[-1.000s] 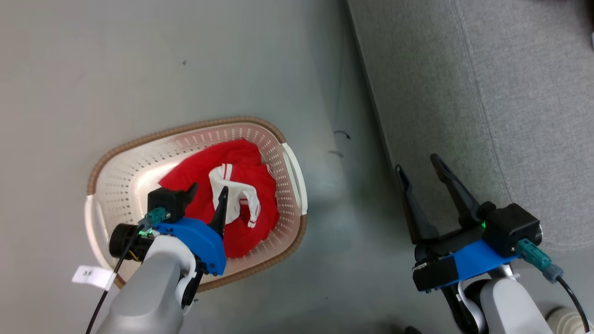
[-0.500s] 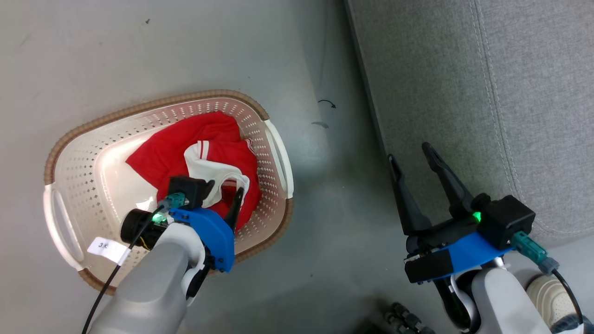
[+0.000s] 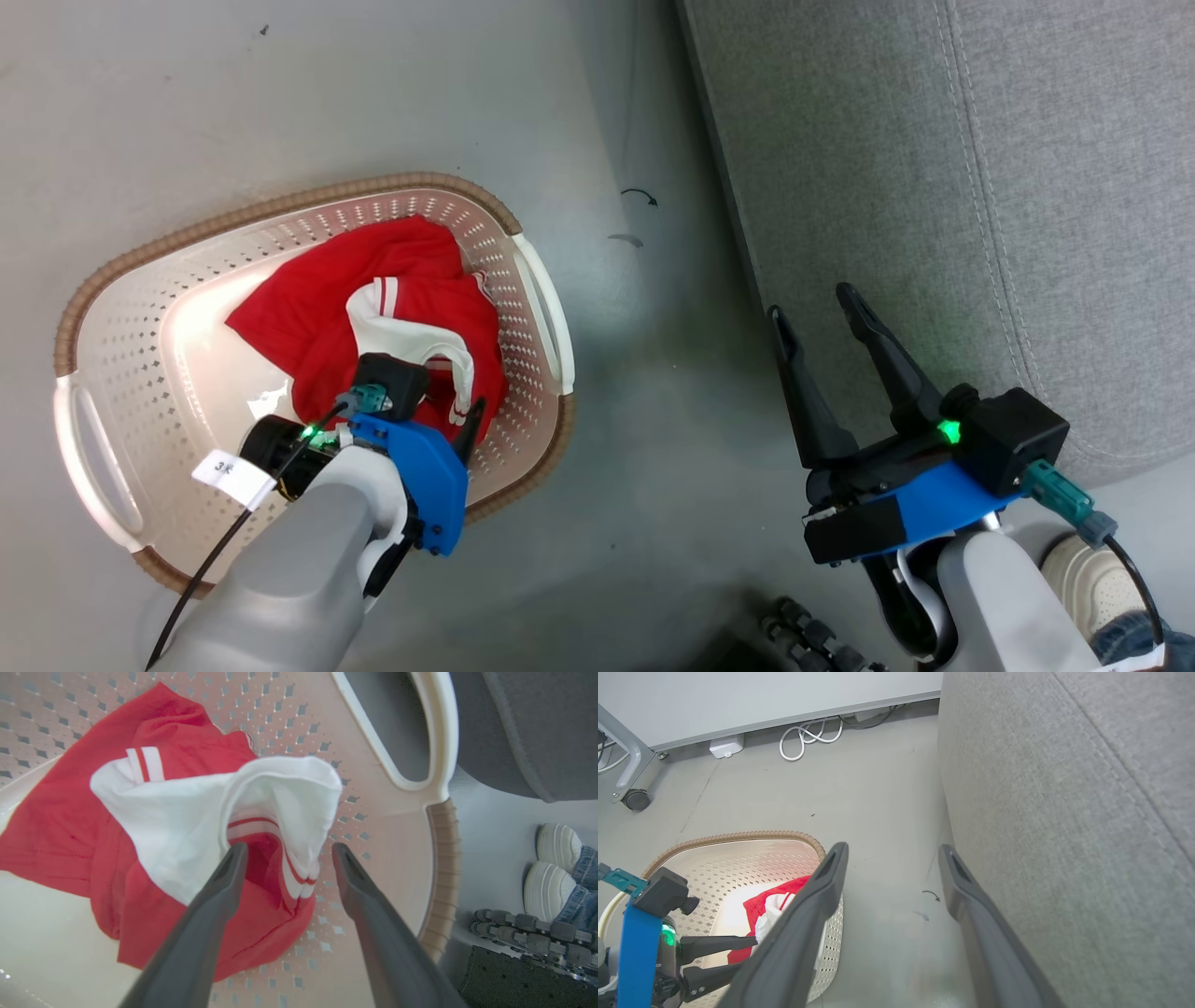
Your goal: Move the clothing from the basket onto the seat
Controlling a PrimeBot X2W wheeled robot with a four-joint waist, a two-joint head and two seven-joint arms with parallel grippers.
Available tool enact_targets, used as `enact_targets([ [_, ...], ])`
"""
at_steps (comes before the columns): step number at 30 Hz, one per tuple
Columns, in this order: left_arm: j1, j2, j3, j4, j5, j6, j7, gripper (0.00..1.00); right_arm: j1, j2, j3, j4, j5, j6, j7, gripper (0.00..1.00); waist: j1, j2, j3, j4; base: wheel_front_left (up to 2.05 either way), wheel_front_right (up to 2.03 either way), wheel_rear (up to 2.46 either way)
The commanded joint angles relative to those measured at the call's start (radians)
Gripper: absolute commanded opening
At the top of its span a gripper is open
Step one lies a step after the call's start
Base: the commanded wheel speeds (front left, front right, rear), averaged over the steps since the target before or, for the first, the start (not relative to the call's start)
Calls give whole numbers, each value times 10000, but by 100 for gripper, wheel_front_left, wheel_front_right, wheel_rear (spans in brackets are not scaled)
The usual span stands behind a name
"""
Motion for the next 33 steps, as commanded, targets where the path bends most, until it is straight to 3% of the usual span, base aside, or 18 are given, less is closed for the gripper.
enact_targets([
  [1, -209, -29, -20, 123, -72, -14, -50, 100, -162, 9, -14, 16, 36, 5, -72, 100, -1, 0, 70, -40, 0, 0, 0],
  [11, -853, -562, 10, 1354, -321, 114, -207, 100, -191, 8, -9, 38, 163, 5, -148, 100, -1, 0, 312, -144, 0, 0, 0],
  [13, -987, -623, -27, 1634, -272, 221, -189, 24, -204, 9, 34, 66, 215, 5, -161, 100, -1, 0, 303, -153, 0, 0, 0],
  [14, -1015, -660, -56, 1731, -271, 195, -158, 0, -207, 8, 50, 86, 231, 5, -171, 100, -1, 0, 294, -156, 0, 0, 0],
  [33, -1137, -933, -290, 2339, -599, -13, -382, 0, -288, 8, 81, 293, 169, 5, -217, 100, -1, 0, 37, 18, 0, 0, 0],
])
